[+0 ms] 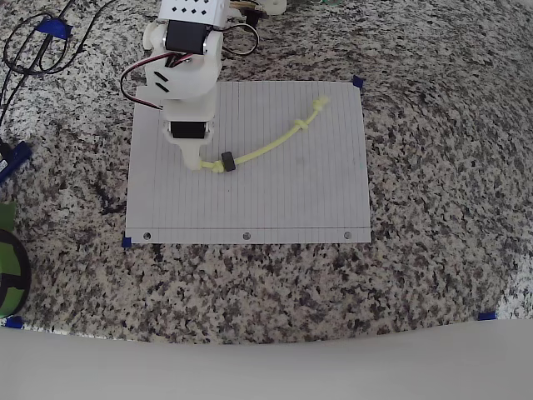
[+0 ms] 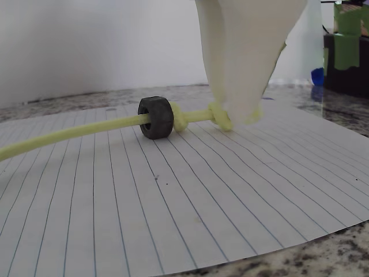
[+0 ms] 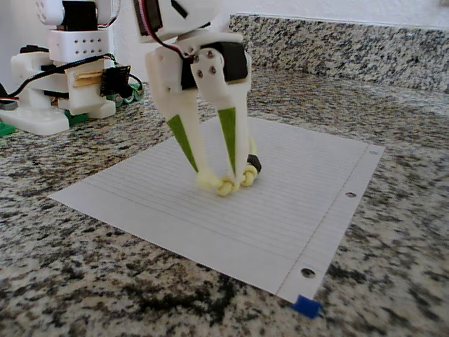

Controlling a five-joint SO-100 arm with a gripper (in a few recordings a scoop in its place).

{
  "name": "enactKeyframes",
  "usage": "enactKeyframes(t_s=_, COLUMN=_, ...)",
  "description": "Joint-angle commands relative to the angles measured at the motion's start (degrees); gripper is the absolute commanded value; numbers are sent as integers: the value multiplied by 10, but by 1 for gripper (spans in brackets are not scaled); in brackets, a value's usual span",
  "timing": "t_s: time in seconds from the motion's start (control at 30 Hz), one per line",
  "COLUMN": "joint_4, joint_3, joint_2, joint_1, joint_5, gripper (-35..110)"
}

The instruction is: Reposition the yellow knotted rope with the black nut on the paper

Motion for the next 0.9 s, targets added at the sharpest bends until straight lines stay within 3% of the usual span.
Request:
enactKeyframes(t_s=0.0, joint_4=-4, joint_3=-23, joint_2=-5, joint_1=3, joint_5=-5, gripper=35)
enactKeyframes(t_s=0.37, joint_4=-10, joint_3=-29, joint_2=-27, joint_1=7, joint_5=-5, gripper=30)
enactKeyframes(t_s=0.87, joint_4=-16, joint_3=-30, joint_2=-8, joint_1=-16, joint_5=-5, gripper=37)
